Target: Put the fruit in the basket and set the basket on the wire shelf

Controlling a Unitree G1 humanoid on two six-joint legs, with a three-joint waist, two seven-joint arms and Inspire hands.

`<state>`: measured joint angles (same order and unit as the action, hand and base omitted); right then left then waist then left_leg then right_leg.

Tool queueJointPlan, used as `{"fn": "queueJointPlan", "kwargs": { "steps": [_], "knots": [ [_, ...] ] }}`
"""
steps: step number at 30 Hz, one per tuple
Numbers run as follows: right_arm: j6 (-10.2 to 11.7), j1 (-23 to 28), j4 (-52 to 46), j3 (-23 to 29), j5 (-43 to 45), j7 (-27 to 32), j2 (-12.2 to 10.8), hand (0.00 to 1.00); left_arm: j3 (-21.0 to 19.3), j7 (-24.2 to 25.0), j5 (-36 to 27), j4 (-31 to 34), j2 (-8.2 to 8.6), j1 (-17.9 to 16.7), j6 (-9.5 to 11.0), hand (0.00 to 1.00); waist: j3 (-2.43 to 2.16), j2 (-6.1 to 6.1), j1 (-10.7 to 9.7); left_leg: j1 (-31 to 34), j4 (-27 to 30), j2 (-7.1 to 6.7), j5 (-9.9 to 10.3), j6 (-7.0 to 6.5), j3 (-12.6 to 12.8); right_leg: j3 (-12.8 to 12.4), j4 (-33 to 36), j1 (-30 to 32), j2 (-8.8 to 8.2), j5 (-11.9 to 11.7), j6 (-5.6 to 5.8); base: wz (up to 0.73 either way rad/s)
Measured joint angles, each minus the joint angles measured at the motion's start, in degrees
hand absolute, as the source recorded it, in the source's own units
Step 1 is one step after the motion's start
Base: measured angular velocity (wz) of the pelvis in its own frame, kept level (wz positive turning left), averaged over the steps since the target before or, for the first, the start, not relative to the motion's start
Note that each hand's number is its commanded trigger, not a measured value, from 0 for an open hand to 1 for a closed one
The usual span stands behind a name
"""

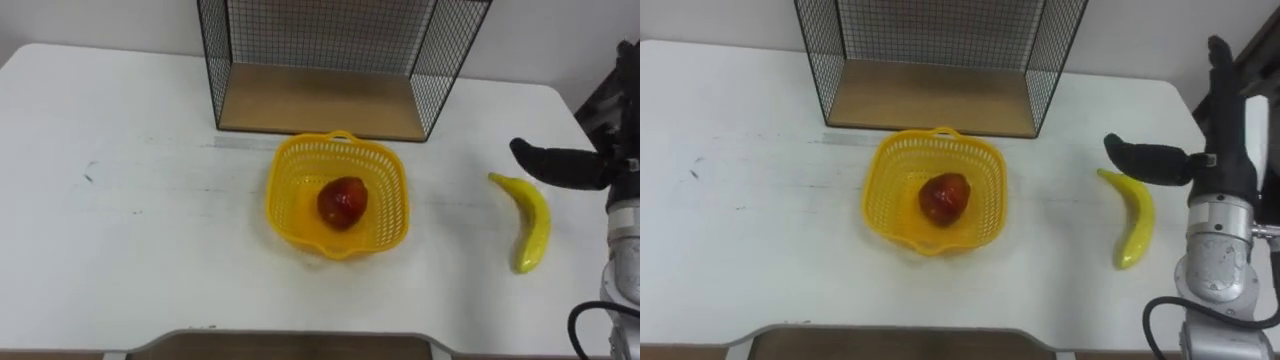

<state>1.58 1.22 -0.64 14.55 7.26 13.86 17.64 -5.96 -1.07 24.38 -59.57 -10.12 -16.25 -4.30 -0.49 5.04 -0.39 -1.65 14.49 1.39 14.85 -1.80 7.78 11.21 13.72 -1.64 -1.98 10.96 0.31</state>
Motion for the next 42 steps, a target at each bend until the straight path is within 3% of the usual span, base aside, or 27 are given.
{"fn": "queueJointPlan", "kwargs": {
  "steps": [8, 13, 20, 25, 30, 35, 42],
  "knots": [
    [-0.2, -1.3, 4.7, 0.4, -0.6, 3.5, 0.3, 0.00, 0.1, 0.0, 0.0, 1.0, 0.00, 0.0, -0.9, 0.00, 0.39, -0.40, -0.8, 0.1, 0.0, 0.01, 0.0, 0.00, 0.0, 0.1, -0.1, 0.0, -0.03, 0.0, 0.00, 0.00],
    [-1.7, -3.0, 7.9, 0.4, -1.7, 3.8, 1.2, 0.00, 0.0, 0.1, 0.1, 2.8, 0.04, -0.2, -1.7, 0.00, 0.64, -0.96, -0.8, 0.2, -0.7, 0.00, -0.1, 0.05, 0.3, -0.2, 0.0, 0.6, -0.01, 0.0, 0.00, -0.04],
    [-2.0, -6.4, 11.4, 0.7, -2.5, 3.3, 2.6, 0.00, -2.5, 0.7, 0.5, 3.0, 0.04, 0.0, -2.0, 0.00, 0.57, -0.96, -0.5, 0.3, -0.7, -0.02, -0.2, 0.09, 0.1, 0.0, -0.1, 0.9, 0.02, 0.0, 0.00, 0.00],
    [-3.3, -8.1, 13.8, 0.7, -2.7, -0.4, 2.9, 0.00, -4.0, 0.8, 0.6, 3.7, 0.02, 0.0, -3.0, 0.00, 0.22, -0.58, 0.6, 0.5, -0.6, -0.07, -0.2, 0.07, 0.1, 0.1, 0.0, 1.4, -0.04, 0.0, 0.00, 0.00],
    [-5.2, -9.9, 16.2, 0.7, -2.8, -2.8, 3.6, 0.00, -4.6, 0.8, 0.6, 4.4, 0.00, -0.9, -3.3, 0.00, 0.21, -0.57, 0.9, 0.6, -0.4, -0.15, -0.3, 0.00, -0.3, 0.7, 0.0, 1.3, -0.25, 0.0, 0.01, 0.04],
    [-5.5, -9.9, 16.2, 0.6, -3.1, -4.1, 4.4, 0.00, -4.6, 0.8, 0.5, 4.5, 0.01, -1.3, -3.4, 0.00, 0.48, -0.01, 0.9, 1.2, 0.2, -0.23, -0.4, -0.07, -0.6, 1.4, 0.0, 1.2, -0.77, 0.0, 0.01, 0.05],
    [-6.9, -11.8, 19.4, 0.3, -2.2, -9.3, 4.8, 0.00, -4.6, 0.8, 0.4, 4.5, -0.01, -1.3, -4.4, 0.00, 0.40, 0.67, 0.8, 2.1, 0.5, -0.29, -0.4, -0.11, -0.9, 1.7, 0.0, 1.4, -0.55, 0.0, 0.01, 0.03]
  ]
}}
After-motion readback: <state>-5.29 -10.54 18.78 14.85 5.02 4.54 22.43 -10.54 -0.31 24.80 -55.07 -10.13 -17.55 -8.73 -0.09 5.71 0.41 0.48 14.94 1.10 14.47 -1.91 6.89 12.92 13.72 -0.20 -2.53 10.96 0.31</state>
